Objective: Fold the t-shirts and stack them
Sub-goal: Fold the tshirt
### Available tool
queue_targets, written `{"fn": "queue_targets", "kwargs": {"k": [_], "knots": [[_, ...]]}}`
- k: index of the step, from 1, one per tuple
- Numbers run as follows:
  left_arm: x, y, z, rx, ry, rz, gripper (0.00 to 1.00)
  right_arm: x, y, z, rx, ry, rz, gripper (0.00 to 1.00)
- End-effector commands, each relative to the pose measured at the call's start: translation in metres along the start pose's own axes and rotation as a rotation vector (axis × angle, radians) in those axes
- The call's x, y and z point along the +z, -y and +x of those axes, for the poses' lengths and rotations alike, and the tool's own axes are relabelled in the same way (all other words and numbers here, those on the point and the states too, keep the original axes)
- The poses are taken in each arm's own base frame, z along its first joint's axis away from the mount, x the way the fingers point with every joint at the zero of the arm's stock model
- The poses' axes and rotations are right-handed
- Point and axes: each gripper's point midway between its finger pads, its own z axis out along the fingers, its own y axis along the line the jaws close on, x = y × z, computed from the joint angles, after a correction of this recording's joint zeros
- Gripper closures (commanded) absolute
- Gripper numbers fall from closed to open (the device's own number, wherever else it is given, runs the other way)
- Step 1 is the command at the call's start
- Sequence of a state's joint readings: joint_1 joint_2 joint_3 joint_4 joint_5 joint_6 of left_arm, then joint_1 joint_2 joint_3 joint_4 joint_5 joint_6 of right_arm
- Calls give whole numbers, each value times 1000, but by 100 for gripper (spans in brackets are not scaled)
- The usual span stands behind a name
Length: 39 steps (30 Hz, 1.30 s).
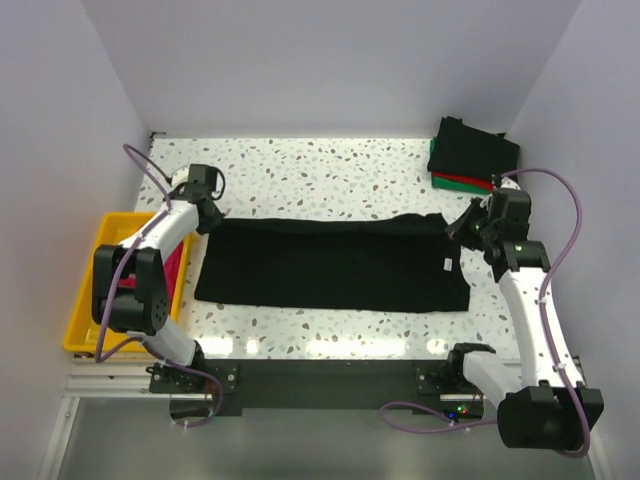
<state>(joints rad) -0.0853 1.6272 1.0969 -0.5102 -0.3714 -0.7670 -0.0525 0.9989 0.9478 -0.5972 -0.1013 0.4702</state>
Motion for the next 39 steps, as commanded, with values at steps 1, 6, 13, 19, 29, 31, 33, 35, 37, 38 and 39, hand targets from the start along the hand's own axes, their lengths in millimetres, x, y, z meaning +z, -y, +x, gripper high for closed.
{"fn": "queue_targets", "kwargs": {"k": [1, 6, 13, 19, 29, 31, 33, 35, 37, 38, 39], "knots": [[-9, -7, -11, -28, 46, -5, 100, -8, 1, 11, -16, -25, -15, 100], [-10, -11, -9, -30, 46, -11, 100, -12, 3, 22, -18, -40, -25, 100], [-9, -17, -1, -36, 37, -17, 100, -17, 5, 45, -3, -80, -53, 100], [-6, -25, 13, -51, 19, -27, 100, -14, 13, 71, 21, -135, -59, 100], [-1, -38, 30, -66, -1, -53, 100, -14, 20, 98, 65, -192, -56, 100], [0, -39, 33, -68, -5, -53, 100, -15, 21, 101, 67, -200, -52, 100], [0, -41, 35, -71, -7, -56, 100, -19, 20, 98, 66, -182, -56, 100], [0, -42, 36, -71, -7, -58, 100, -21, 18, 96, 65, -176, -59, 100], [0, -43, 35, -73, -4, -59, 100, -24, 18, 96, 61, -180, -59, 100], [0, -42, 34, -73, -3, -58, 100, -24, 18, 96, 60, -181, -58, 100], [0, -43, 34, -76, -3, -59, 100, -25, 18, 97, 59, -187, -60, 100]]}}
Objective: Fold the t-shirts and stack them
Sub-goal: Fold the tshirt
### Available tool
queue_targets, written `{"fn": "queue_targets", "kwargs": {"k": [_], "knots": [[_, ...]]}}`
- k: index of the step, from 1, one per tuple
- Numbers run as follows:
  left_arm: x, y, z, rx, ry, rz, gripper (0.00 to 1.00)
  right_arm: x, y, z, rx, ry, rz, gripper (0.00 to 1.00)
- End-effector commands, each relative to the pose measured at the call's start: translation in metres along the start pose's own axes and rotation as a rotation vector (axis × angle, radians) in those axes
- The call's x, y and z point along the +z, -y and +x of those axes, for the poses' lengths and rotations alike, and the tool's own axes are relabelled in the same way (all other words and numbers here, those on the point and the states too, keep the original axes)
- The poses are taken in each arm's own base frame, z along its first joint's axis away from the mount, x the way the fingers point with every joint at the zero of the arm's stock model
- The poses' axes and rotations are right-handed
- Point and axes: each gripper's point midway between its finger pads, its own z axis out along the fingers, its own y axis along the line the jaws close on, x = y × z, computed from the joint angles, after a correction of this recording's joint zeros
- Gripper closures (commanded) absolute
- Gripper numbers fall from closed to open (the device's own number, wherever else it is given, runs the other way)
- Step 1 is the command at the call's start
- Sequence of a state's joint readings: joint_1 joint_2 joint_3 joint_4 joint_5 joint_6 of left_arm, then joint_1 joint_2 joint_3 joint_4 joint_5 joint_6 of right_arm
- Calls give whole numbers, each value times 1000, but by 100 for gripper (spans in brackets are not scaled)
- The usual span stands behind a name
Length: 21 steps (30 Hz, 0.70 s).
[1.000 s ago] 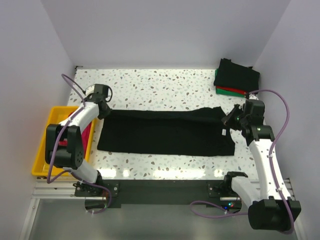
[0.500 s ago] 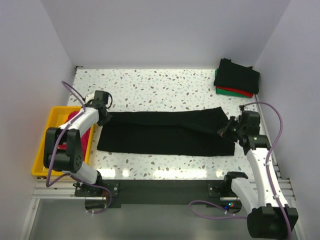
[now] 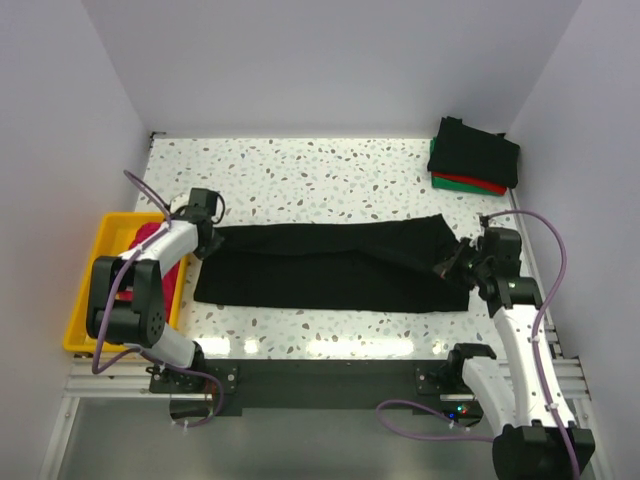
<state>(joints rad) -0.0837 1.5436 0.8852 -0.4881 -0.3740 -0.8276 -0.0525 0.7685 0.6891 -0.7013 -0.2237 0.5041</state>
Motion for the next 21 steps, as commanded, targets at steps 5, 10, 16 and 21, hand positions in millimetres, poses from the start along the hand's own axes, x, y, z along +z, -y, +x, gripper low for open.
{"fn": "queue_targets", "kwargs": {"k": [5, 10, 16, 21], "knots": [[-7, -1, -21, -64, 77, 14, 100, -8, 0, 13, 7, -23, -14, 100], [-12, -1, -25, -76, 85, 19, 100, -13, -1, 18, 8, -34, -24, 100], [-14, -7, -16, -106, 86, 36, 87, -13, -7, 29, 1, -85, -76, 90], [-19, -11, -11, -131, 94, 63, 65, -15, -15, 25, -25, -62, -124, 53]]}}
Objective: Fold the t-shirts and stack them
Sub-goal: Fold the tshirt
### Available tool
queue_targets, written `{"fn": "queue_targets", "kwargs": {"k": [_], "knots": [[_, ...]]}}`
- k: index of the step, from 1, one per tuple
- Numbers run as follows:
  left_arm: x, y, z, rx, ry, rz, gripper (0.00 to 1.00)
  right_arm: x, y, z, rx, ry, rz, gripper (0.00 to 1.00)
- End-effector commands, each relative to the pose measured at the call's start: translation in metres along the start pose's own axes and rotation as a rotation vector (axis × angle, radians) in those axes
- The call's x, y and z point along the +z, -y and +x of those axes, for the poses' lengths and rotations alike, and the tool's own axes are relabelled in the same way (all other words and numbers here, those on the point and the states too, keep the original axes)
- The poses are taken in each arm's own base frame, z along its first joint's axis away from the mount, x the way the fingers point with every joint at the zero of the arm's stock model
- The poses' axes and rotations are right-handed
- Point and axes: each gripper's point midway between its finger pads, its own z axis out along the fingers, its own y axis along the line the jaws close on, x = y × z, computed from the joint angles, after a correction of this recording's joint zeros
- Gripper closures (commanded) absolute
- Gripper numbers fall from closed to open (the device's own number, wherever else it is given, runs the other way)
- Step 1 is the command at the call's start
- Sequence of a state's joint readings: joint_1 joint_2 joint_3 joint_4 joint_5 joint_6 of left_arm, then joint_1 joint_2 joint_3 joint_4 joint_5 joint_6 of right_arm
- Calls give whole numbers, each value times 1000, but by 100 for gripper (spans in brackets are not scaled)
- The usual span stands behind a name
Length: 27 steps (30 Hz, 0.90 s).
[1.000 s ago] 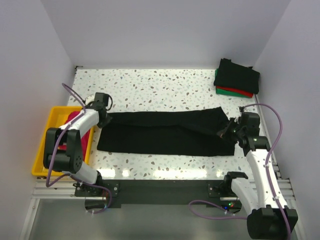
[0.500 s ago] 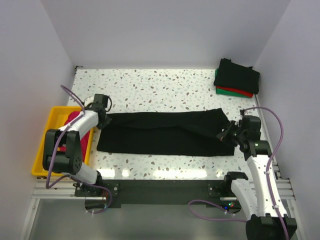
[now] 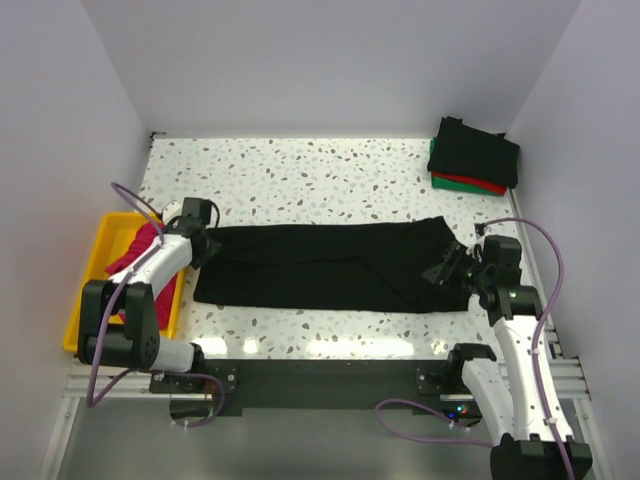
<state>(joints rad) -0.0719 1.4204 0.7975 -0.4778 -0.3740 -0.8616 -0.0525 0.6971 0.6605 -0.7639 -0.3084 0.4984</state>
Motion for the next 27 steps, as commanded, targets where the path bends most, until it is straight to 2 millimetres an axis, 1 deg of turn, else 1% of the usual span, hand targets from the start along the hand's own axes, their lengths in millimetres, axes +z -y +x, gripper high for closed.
{"fn": "queue_targets", "kwargs": {"k": [1, 2, 3, 4, 8, 9, 10, 11, 12, 14, 15, 16, 17, 18, 19, 20, 21, 22, 23, 24, 25, 26, 27], "knots": [[-10, 6, -17, -80, 76, 56, 54, -4, -11, 0, -34, -2, -62, 51], [-12, 6, -17, -84, 80, 69, 50, -5, -13, -3, -40, 5, -68, 49], [-13, 6, -15, -83, 77, 82, 49, -5, -16, -5, -48, 8, -78, 47], [-20, 9, -18, -87, 89, 114, 47, -5, -17, -8, -53, 13, -81, 45], [-34, 30, -14, -47, 54, 247, 44, -1, -18, -18, -56, 32, -70, 44], [-39, 37, -16, -27, 57, 272, 44, 2, -19, -24, -57, 55, -75, 44], [-44, 40, -17, -4, 62, 286, 44, 6, -18, -25, -37, 50, -65, 44], [-46, 37, -18, 11, 65, 266, 44, 11, -16, -25, -29, 47, -64, 44], [-53, 43, -23, 25, 80, 275, 44, 16, -19, -32, -31, 69, -77, 44], [-54, 41, -28, 38, 91, 250, 44, 28, -16, -33, -14, 51, -62, 43], [-57, 45, -37, 33, 110, 252, 45, 33, -17, -38, -19, 65, -65, 43], [-53, 44, -38, 39, 111, 227, 45, 37, -18, -39, -14, 68, -65, 43], [-56, 48, -53, 25, 151, 210, 45, 44, -15, -38, -6, 57, -55, 43], [-55, 48, -59, 14, 162, 191, 46, 48, -18, -43, -8, 75, -65, 43], [-45, 47, -57, 12, 136, 146, 50, 52, -20, -43, -1, 71, -67, 43], [-41, 49, -61, 3, 132, 127, 52, 56, -27, -40, -17, 61, -77, 43], [-41, 56, -72, -14, 138, 124, 55, 62, -26, -42, -24, 65, -60, 43], [-28, 57, -66, -7, 102, 84, 57, 66, -32, -37, -42, 45, -66, 43], [-27, 62, -70, -15, 101, 78, 58, 68, -37, -37, -53, 42, -72, 43], [-23, 62, -68, -17, 88, 63, 58, 73, -39, -35, -61, 34, -73, 43], [-15, 61, -63, -27, 67, 38, 58, 75, -50, -28, -89, 18, -95, 43], [-10, 58, -58, -31, 58, 24, 58, 76, -56, -25, -106, 14, -108, 43], [-8, 57, -56, -36, 57, 21, 55, 80, -58, -22, -119, 10, -105, 43]]}}
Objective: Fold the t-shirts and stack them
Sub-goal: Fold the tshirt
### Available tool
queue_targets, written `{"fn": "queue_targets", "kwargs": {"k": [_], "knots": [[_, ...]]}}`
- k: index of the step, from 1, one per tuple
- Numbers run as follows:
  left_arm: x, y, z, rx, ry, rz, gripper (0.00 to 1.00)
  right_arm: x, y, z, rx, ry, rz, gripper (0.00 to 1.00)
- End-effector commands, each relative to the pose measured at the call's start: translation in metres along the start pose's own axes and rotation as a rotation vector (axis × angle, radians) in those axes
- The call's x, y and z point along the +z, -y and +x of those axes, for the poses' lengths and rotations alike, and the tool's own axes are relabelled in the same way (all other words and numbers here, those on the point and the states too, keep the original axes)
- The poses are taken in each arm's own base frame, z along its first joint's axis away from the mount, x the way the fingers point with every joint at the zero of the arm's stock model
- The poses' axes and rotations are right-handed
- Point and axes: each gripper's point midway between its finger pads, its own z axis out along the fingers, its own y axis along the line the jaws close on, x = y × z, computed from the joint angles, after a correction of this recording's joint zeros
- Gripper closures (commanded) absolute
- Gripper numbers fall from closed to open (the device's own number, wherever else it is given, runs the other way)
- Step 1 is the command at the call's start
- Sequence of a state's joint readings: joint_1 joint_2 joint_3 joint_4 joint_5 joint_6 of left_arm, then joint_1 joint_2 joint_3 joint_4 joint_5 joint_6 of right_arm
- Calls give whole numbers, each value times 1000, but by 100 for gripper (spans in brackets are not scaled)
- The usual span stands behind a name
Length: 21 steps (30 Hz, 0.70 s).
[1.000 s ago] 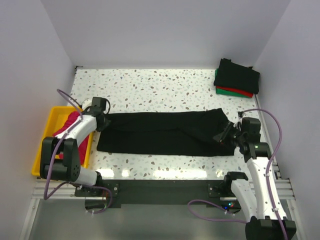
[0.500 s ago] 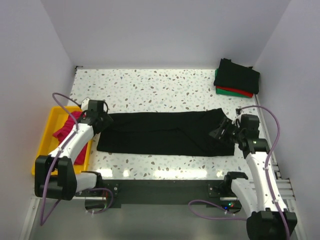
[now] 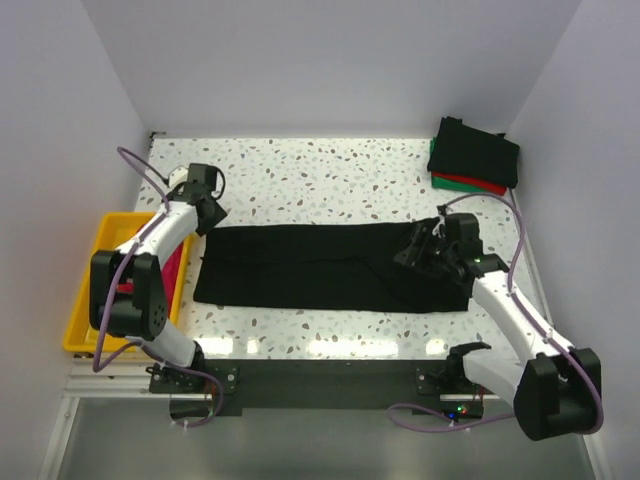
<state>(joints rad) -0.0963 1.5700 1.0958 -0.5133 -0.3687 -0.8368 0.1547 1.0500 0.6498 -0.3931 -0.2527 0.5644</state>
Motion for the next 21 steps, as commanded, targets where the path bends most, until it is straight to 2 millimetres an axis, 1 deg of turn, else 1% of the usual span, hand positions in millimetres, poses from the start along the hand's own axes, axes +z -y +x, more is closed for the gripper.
{"fn": "queue_targets", "kwargs": {"k": [1, 3, 4, 6, 7, 8, 9, 10, 12, 13, 15, 16, 17, 19, 21], "knots": [[5, -14, 2, -50, 1, -76, 53, 9, -31, -12, -73, 68, -56, 43], [9, -16, 4, -52, -1, -88, 52, 17, -36, -6, -99, 48, -62, 43], [10, -17, 3, -55, 3, -96, 52, 21, -39, 2, -116, 27, -74, 43], [14, -17, 3, -52, 0, -108, 52, 26, -45, 7, -140, 18, -90, 43], [16, -18, 3, -50, 0, -114, 52, 30, -48, 15, -161, -3, -93, 43], [17, -16, 1, -50, 1, -119, 52, 32, -51, 17, -175, -5, -99, 43], [23, -17, 3, -47, -6, -133, 52, 34, -57, 24, -193, -20, -115, 43], [25, -18, 4, -47, -9, -139, 52, 38, -58, 31, -201, -38, -119, 43], [31, -17, 6, -47, -19, -152, 52, 42, -67, 37, -228, -47, -138, 43], [32, -16, 6, -46, -18, -150, 52, 46, -73, 45, -254, -66, -144, 43], [37, -16, 7, -48, -22, -155, 52, 50, -79, 52, -289, -77, -148, 43], [39, -15, 7, -50, -22, -153, 52, 50, -87, 59, -316, -87, -161, 43], [40, -14, 5, -53, -21, -152, 52, 55, -87, 61, -328, -87, -149, 43], [45, -13, 6, -52, -29, -158, 52, 58, -95, 69, -357, -101, -163, 43], [48, -11, 5, -52, -29, -159, 53, 63, -97, 75, -394, -106, -157, 43]]}}
